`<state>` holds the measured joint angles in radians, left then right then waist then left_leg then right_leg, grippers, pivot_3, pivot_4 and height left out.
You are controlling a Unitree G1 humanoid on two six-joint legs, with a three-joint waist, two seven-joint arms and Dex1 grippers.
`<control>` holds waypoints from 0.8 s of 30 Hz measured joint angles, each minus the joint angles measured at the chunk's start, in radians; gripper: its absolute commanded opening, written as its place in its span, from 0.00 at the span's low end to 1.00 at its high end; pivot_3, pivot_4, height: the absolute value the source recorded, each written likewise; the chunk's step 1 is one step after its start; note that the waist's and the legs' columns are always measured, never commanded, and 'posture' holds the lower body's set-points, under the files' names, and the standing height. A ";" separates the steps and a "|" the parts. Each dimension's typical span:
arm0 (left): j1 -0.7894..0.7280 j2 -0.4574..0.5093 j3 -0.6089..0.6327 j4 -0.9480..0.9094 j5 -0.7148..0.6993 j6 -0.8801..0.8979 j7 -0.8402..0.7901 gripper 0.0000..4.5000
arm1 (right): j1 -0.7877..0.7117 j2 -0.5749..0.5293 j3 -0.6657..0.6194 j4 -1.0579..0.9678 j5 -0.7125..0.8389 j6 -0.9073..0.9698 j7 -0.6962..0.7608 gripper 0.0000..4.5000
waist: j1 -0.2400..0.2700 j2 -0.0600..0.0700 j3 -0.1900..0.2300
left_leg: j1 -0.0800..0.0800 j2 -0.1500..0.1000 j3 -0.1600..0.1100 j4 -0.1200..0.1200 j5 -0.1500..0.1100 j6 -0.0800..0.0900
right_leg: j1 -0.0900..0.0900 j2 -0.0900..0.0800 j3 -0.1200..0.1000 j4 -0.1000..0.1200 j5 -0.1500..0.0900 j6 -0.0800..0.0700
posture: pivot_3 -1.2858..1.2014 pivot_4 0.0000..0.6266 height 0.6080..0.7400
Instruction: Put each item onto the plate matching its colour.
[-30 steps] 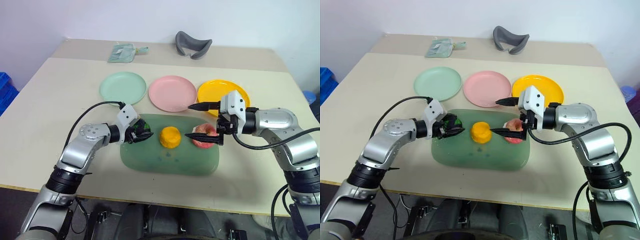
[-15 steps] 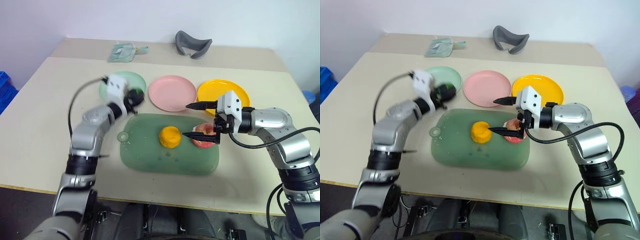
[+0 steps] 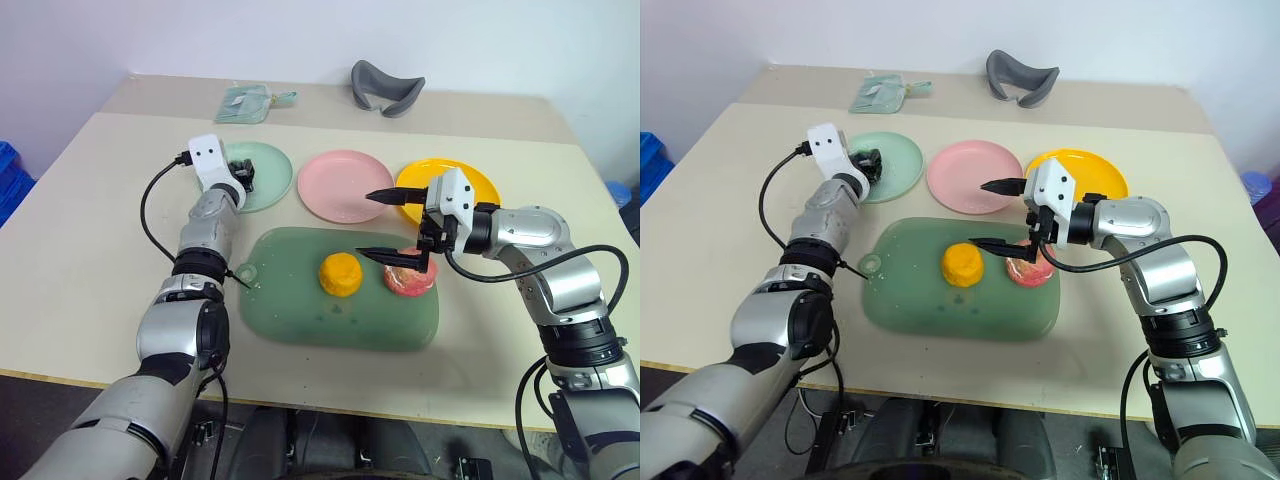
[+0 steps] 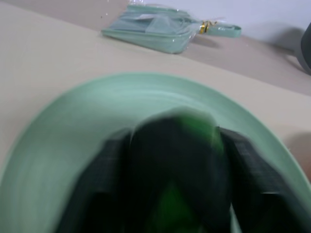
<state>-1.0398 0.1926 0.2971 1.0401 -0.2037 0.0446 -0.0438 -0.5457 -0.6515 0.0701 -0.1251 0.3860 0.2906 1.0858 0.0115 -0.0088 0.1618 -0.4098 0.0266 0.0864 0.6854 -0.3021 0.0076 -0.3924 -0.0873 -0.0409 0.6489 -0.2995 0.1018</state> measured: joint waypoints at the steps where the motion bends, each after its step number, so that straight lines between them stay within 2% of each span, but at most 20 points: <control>1: -0.001 0.000 0.000 0.004 -0.001 -0.009 -0.004 0.99 | 0.001 0.000 0.000 0.000 0.000 -0.001 0.000 1.00 | 0.000 0.000 0.000 | 0.000 0.000 0.000 0.000 0.000 0.000 | 0.000 0.000 0.000 0.000 0.000 0.000 | 0.52 0.24 1.00; 4: 0.004 0.001 -0.003 -0.028 -0.006 -0.024 -0.049 0.99 | 0.012 0.000 -0.001 -0.001 0.000 -0.003 -0.001 1.00 | 0.001 0.000 0.000 | 0.000 0.000 0.000 0.000 0.000 0.000 | 0.000 0.000 0.000 0.000 0.000 0.000 | 0.52 0.24 1.00; 6: 0.040 0.001 -0.019 -0.138 -0.016 -0.015 -0.105 0.99 | 0.025 -0.001 -0.002 -0.002 0.000 -0.006 -0.002 1.00 | -0.001 0.000 0.000 | 0.000 0.000 0.000 0.000 0.000 0.000 | 0.000 0.000 0.000 0.000 0.000 0.000 | 0.52 0.24 1.00; 9: 0.136 0.000 -0.048 -0.375 -0.042 0.082 -0.142 0.99 | 0.035 -0.001 -0.003 -0.003 -0.001 -0.012 -0.004 1.00 | -0.002 0.000 0.000 | 0.000 0.001 0.000 0.000 0.000 -0.001 | 0.000 0.000 0.000 0.000 0.000 0.000 | 0.52 0.24 1.00; 11: 0.236 0.005 -0.078 -0.567 -0.098 0.187 -0.231 0.99 | 0.040 0.000 -0.004 -0.004 -0.002 -0.014 -0.006 1.00 | -0.006 0.000 0.000 | 0.000 0.001 0.000 0.000 0.001 -0.001 | 0.000 0.000 0.000 0.001 0.000 0.000 | 0.52 0.24 1.00; 14: 0.337 0.025 -0.140 -0.750 -0.158 0.305 -0.347 0.99 | 0.041 0.006 -0.001 -0.004 -0.010 -0.016 -0.008 1.00 | -0.006 0.000 0.000 | 0.000 0.001 -0.001 0.000 0.001 -0.002 | 0.000 0.000 0.000 0.000 0.000 0.000 | 0.52 0.24 1.00; 18: 0.462 0.088 -0.180 -0.971 -0.250 0.429 -0.490 0.99 | 0.041 0.019 0.006 -0.002 -0.021 -0.022 -0.011 1.00 | -0.007 0.000 0.000 | 0.000 0.002 -0.001 0.000 0.001 -0.002 | 0.000 0.001 0.000 0.000 0.000 0.000 | 0.52 0.24 1.00; 24: 0.606 0.277 -0.245 -1.172 -0.292 0.490 -0.707 0.99 | 0.026 0.015 0.092 -0.009 -0.111 0.025 -0.043 1.00 | -0.009 0.001 0.000 | 0.001 0.002 -0.001 0.000 0.001 -0.002 | 0.000 0.001 0.000 0.000 0.000 0.000 | 0.52 0.24 1.00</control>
<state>-0.4337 0.4698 0.0519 -0.1323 -0.4961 0.5345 -0.7508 -0.5194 -0.6366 0.1621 -0.1336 0.2748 0.3155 1.0430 0.0025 -0.0080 0.1614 -0.4093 0.0288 0.0855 0.6852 -0.3012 0.0060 -0.3920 -0.0867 -0.0406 0.6492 -0.2997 0.1016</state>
